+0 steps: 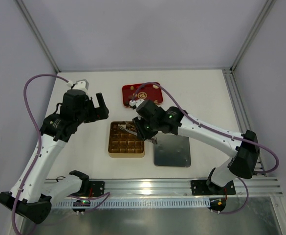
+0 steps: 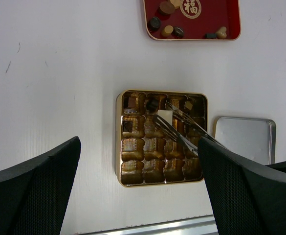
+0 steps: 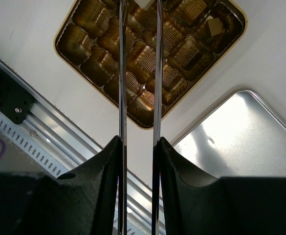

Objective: Pack the chocolate

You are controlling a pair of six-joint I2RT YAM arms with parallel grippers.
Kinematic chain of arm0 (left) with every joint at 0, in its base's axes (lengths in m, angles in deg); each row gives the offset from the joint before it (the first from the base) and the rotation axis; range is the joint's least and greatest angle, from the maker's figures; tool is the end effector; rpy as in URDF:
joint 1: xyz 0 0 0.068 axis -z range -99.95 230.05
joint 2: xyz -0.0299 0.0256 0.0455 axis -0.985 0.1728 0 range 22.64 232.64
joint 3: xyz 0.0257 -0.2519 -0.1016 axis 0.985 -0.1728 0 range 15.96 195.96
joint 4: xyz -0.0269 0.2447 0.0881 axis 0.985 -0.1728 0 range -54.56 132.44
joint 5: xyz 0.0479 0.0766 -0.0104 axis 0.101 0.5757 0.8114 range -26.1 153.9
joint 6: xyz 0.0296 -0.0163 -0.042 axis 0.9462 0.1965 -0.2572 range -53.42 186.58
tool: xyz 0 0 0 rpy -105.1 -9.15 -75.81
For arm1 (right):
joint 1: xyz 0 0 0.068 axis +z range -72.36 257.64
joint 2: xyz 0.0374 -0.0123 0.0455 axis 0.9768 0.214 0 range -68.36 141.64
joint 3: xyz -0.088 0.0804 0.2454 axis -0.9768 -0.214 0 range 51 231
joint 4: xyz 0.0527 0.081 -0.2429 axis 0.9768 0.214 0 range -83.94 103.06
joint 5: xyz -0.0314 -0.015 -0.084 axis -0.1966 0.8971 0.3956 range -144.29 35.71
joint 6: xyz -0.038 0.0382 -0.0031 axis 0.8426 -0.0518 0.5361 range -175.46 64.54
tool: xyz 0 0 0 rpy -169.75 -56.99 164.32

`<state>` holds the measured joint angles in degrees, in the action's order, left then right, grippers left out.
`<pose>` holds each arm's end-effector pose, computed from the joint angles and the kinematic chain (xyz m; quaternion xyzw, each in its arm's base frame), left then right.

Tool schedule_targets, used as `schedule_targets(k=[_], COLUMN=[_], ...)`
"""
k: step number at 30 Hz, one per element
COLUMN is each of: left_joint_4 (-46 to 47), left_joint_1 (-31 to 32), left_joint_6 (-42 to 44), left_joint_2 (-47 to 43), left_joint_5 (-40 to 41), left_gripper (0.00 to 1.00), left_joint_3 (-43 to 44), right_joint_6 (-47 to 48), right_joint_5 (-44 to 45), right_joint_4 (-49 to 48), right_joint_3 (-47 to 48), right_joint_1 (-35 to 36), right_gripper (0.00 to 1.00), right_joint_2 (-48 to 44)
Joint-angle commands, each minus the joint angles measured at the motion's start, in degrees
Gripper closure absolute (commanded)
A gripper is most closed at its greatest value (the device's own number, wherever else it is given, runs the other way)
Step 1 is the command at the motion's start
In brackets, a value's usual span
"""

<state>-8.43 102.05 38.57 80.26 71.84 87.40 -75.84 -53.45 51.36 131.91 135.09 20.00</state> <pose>0.1775 -0.0665 0.3874 -0.0776 0.8902 -0.1317 0.4292 0.1777 0.2775 0.3178 -0.2990 0.8992 0.1951 0.2528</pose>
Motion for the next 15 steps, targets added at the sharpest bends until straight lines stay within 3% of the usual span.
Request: schedule_targets(k=[1, 12, 15], left_joint_4=[1.3, 1.3, 1.3], left_joint_1=[0.1, 0.1, 0.1], left_joint_6=[0.3, 0.1, 0.1], left_joint_2=[-0.6, -0.6, -0.6], left_joint_5=[0.6, 0.6, 0.5], left_gripper=[0.0, 0.0, 0.0], left_joint_3=[-0.2, -0.3, -0.5], right_joint_6=[-0.8, -1.3, -1.3], right_joint_5=[1.8, 1.5, 1.7], right_joint_4=[-1.4, -2.6, -2.5], right_joint_3=[-0.5, -2.9, -3.2], right_joint_1=[0.9, 2.4, 2.5], right_gripper=[0.69, 0.68, 0.62], right_joint_2=[0.2, 0.0, -0.1])
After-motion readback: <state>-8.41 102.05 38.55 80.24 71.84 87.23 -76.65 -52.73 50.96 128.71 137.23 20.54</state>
